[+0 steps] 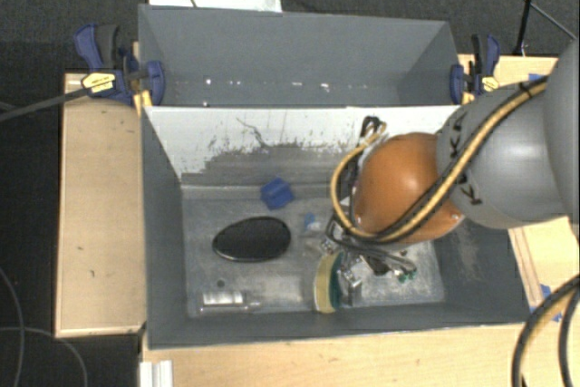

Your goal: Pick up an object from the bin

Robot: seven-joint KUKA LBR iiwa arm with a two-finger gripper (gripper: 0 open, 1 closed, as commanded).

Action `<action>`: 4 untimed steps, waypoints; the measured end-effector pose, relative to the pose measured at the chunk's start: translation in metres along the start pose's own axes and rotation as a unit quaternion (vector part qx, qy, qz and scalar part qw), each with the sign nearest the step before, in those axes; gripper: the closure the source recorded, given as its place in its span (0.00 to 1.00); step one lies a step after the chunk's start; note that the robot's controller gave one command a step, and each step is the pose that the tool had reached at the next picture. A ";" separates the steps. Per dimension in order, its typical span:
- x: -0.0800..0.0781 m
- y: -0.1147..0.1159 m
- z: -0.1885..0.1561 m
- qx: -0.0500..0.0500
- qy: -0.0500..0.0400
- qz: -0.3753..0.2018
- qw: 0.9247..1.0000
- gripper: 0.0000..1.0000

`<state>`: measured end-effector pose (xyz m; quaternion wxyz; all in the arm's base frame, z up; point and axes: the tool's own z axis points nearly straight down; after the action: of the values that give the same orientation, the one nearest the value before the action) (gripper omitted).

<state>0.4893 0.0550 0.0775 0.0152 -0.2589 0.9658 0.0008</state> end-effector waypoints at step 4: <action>0.000 0.000 0.000 -0.001 0.000 0.005 1.000 1.00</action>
Offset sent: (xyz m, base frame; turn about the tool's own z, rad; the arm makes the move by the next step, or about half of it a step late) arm 0.0000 0.0000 0.0000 0.0000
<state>0.4890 0.0554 0.0775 0.0147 -0.2544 0.9670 0.0013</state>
